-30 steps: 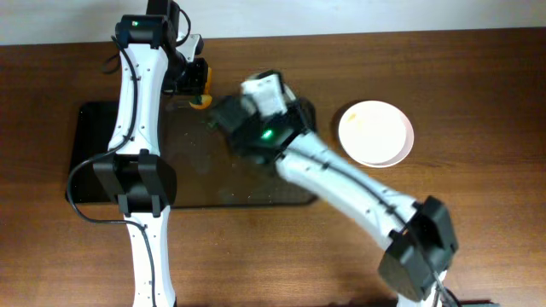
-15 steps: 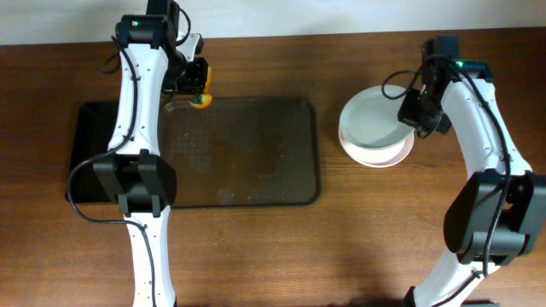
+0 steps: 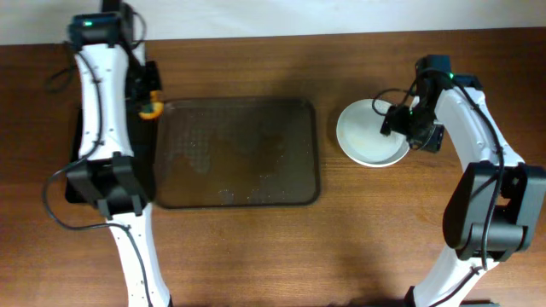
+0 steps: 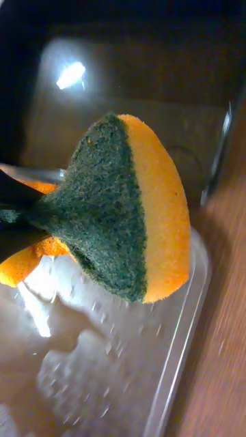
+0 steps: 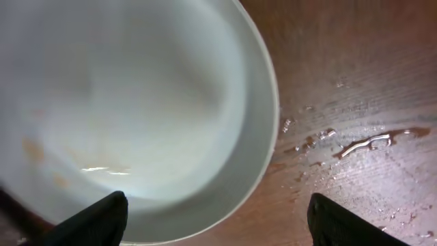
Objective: Clean dirty plates on tray and stack at the side
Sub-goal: 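Lift the last plate with right gripper and stack it on the pile, then drop the sponge into the small black dish with left gripper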
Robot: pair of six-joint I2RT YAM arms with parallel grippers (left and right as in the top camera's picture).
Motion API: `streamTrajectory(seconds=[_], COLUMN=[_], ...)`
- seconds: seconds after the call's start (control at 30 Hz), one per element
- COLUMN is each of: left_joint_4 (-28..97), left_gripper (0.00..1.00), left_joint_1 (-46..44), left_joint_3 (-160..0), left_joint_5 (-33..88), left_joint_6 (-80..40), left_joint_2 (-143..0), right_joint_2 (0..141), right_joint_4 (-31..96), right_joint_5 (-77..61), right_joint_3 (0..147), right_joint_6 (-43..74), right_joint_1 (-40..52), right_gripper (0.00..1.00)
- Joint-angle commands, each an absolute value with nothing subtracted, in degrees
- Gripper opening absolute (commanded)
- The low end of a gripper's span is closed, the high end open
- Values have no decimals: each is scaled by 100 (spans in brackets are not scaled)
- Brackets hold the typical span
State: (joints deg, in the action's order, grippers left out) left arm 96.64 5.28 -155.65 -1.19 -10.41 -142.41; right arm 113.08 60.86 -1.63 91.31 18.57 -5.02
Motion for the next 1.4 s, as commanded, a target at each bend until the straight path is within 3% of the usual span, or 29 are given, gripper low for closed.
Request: streamTrajectory(seconds=[0.0, 0.13, 0.43, 0.47, 0.53, 0.57, 0.6, 0.77, 0.83, 1.1, 1.17, 1.23, 1.37], left_joint_4=[9673, 9651, 8079, 8055, 8082, 8123, 8250, 9677, 9675, 9673, 9671, 9671, 9671], left_gripper=[0, 1, 1, 18, 81, 94, 99, 99, 99, 99, 99, 99, 99], left_joint_1=[773, 1002, 1341, 1341, 1341, 1341, 1341, 1326, 1271, 856, 856, 862, 862], left_joint_3=[-15638, -14774, -12446, -12431, -12438, -12462, -12562, -14724, -15351, -15681, -15681, -15679, -15679], left_joint_5=[-919, -1638, -1367, -1293, -1282, -1282, -1284, -1271, -16, 327, 327, 325, 327], left_joint_6=[-1476, -1887, -1992, -1990, -1990, -1990, -1990, -1966, -1398, -1402, -1404, -1402, -1404], left_joint_2=[-14261, -14261, -14261, -14261, -14261, -14261, -14258, -14258, -13928, -12460, -12414, -12416, -12416], right_joint_2=[10951, 10943, 10943, 10943, 10943, 10943, 10943, 10943, 10940, 10499, 10256, 9902, 9251], right_joint_4=[6184, 6184, 6071, 6071, 6064, 6064, 6064, 6058, 6110, 7275, 7736, 8189, 8759], right_joint_5=[-261, -257, -257, -257, -257, -257, -257, -259, -287, -292, -276, -287, -757], right_joint_3=[9638, 9765, 9762, 9765, 9762, 9762, 9762, 9765, 9878, 11961, 12578, 13080, 13277], right_joint_6=[1820, 1820, 1817, 1817, 1820, 1820, 1820, 1817, 1697, 1520, 1520, 1522, 1527], right_joint_1=[-176, 309, 600, 600, 598, 598, 598, 598, 600, 598, 598, 600, 600], right_gripper=[86, 87, 89, 89, 89, 90, 90, 90, 92, 92, 92, 98, 98])
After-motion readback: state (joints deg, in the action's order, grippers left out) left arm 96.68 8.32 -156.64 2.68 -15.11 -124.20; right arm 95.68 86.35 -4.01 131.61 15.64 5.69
